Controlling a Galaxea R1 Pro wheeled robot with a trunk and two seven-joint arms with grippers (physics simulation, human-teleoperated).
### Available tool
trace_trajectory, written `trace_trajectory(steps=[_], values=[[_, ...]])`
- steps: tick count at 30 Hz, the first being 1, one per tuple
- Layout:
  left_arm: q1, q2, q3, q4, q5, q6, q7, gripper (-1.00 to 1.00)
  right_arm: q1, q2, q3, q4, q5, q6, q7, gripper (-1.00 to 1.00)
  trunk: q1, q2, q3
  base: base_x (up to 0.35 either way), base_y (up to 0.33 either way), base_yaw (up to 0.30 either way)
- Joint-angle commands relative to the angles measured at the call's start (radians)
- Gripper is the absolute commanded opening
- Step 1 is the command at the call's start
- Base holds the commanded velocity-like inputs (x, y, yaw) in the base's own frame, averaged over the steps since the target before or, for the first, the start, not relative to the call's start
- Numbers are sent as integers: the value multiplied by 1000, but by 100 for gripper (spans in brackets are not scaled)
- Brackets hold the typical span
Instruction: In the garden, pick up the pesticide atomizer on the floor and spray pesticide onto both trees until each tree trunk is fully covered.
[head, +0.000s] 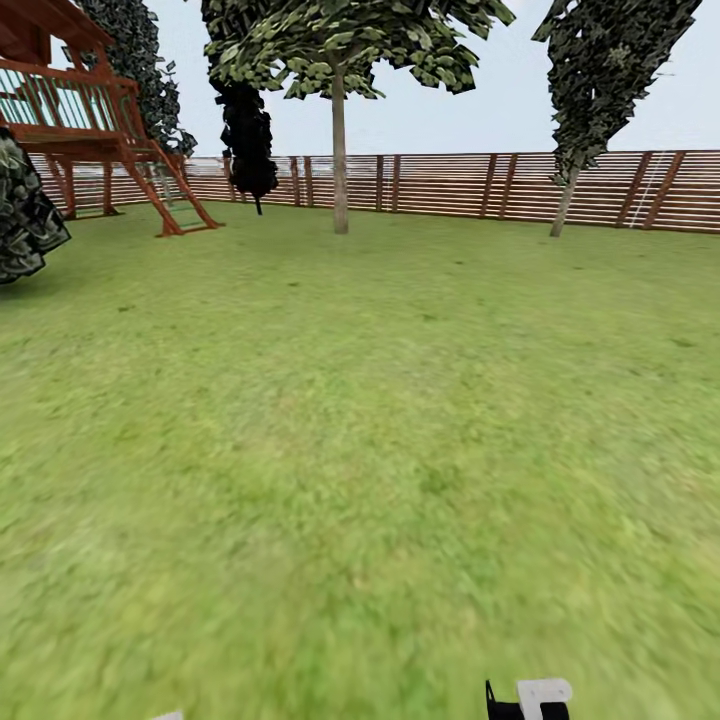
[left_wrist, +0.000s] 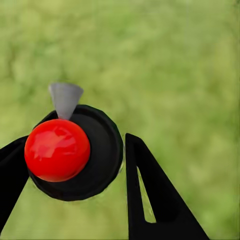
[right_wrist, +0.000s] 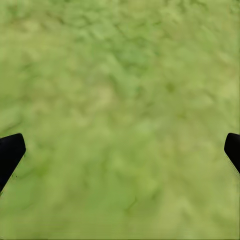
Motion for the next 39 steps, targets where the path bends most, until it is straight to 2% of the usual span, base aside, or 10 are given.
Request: trace_trajectory(steps=[1, 39], values=[[0, 0, -8, 0, 5, -3, 4, -100, -1, 0, -6, 1, 11, -2, -5, 100, 0, 0, -1, 339, 0, 0], [0, 0, -8, 0, 5, -3, 4, -100, 0, 0, -6, 1, 11, -2, -5, 100, 0, 0, -1, 339, 0, 0]])
